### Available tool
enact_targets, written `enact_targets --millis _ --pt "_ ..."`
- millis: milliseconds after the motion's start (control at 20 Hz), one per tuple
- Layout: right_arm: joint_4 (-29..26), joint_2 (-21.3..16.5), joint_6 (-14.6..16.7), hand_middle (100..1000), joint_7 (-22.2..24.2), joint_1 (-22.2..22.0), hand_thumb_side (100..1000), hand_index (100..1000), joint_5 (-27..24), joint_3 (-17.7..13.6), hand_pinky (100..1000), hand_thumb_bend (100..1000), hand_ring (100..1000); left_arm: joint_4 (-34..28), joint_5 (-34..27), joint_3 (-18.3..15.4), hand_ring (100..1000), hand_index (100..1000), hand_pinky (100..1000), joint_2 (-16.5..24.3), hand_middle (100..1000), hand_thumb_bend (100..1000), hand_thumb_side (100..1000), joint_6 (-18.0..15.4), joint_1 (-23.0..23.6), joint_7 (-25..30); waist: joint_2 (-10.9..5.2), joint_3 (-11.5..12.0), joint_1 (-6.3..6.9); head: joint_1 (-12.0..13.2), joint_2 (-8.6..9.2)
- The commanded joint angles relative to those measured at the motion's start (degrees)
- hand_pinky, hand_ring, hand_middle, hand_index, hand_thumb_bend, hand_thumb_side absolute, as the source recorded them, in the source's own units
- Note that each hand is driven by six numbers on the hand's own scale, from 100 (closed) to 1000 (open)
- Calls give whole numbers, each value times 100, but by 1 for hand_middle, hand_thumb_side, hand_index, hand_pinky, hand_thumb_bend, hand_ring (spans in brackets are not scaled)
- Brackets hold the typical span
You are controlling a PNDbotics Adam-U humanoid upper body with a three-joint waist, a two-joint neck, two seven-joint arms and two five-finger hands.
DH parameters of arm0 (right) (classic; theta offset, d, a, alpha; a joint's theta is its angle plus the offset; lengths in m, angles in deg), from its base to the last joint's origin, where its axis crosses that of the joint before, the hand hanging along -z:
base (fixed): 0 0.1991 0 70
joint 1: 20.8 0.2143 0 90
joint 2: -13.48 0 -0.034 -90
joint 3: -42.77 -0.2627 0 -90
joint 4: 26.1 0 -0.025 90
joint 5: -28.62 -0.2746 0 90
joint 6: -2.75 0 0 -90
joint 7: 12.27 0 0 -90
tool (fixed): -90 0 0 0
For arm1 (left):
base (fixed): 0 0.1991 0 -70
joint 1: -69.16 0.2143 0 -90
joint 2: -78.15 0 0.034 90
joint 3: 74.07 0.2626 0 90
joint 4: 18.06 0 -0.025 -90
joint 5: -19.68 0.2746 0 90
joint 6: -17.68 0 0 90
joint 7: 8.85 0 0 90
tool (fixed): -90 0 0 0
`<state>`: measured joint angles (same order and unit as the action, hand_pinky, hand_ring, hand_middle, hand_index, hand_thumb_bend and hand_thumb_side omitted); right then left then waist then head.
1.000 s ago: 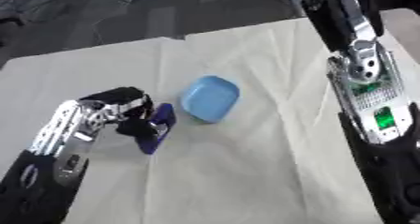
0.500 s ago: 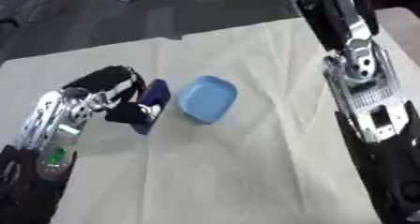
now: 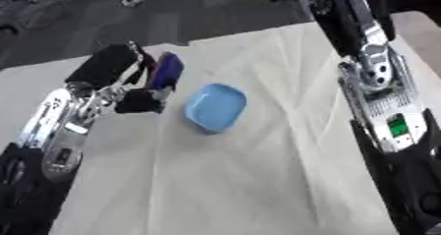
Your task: Pick up objects on the table and place them in the box.
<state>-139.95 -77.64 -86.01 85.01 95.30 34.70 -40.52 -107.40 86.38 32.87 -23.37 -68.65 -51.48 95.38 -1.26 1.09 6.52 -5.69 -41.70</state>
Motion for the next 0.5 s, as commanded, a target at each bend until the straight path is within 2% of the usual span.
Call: enact_targets --millis 50,200,500 --pt "-74 -2 -2 576 -2 129 881 886 -26 -14 508 100 414 223 -45 49 100 390 100 -68 170 100 619 70 -193 -584 -56 -11 -38 130 90" --pt "-74 9 2 576 14 136 882 887 -42 -1 508 100 414 541 57 49 100 388 100 -262 170 100 616 92 -306 -907 -52 -25 -44 242 96" --pt "-74 36 1 576 33 151 882 893 -66 10 508 100 413 1114 252 65 100 392 100 -506 168 100 612 18 -513 -1194 -43 -64 -45 351 84"
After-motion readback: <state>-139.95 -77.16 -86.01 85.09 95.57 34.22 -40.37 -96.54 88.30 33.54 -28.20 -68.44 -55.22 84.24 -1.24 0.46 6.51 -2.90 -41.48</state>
